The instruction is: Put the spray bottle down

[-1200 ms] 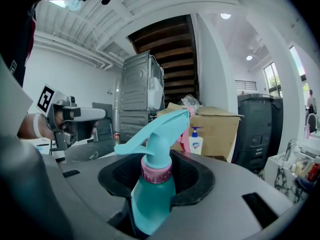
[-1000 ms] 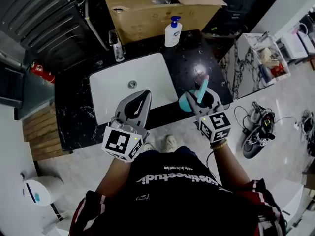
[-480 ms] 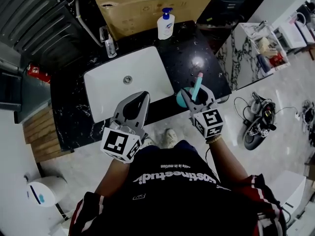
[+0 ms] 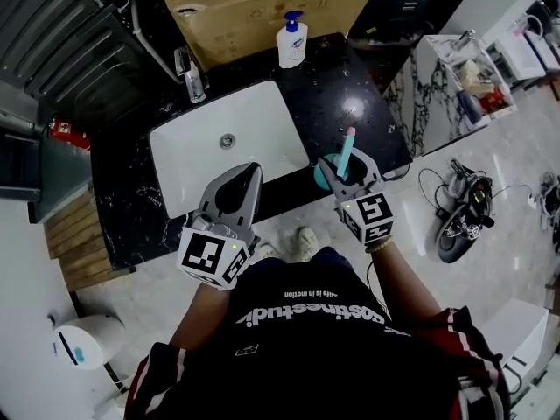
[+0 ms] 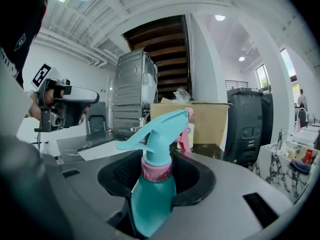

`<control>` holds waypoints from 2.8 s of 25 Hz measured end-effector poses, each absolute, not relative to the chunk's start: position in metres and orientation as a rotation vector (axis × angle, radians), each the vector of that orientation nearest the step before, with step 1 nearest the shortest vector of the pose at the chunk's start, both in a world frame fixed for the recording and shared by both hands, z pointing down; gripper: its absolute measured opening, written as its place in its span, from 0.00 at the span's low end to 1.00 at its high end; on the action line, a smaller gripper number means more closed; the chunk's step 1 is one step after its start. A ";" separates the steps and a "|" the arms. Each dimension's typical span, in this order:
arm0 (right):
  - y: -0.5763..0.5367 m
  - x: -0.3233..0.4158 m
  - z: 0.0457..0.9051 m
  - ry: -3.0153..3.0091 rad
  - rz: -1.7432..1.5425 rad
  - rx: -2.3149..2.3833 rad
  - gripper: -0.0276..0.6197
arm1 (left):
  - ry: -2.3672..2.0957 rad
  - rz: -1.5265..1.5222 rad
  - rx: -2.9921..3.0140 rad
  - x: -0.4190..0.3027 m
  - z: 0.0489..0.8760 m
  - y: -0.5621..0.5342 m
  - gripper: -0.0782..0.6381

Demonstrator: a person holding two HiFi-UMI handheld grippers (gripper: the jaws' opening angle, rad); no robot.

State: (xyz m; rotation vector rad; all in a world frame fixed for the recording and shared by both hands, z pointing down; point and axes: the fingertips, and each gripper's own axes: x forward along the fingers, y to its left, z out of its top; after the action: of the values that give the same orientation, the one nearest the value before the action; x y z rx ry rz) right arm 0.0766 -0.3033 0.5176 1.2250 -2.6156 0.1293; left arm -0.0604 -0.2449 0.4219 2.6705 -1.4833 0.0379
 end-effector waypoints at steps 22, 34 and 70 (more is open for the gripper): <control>-0.278 0.094 0.510 -2.600 0.138 1.236 0.39 | -1.469 0.024 2.686 -0.060 0.418 -0.238 0.13; -0.251 0.117 0.493 -2.580 0.138 1.314 0.33 | -1.386 0.003 2.728 -0.039 0.418 -0.242 0.13; -0.218 -0.046 0.362 -2.896 -0.082 0.849 0.10 | -1.722 -0.006 2.712 -0.127 0.369 -0.201 0.13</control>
State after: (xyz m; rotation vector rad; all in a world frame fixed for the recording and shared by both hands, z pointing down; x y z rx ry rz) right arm -0.0463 -0.2184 0.3616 0.8491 -2.8956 -0.0816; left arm -0.1271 -0.2014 0.3687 2.7122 -1.7221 -0.0064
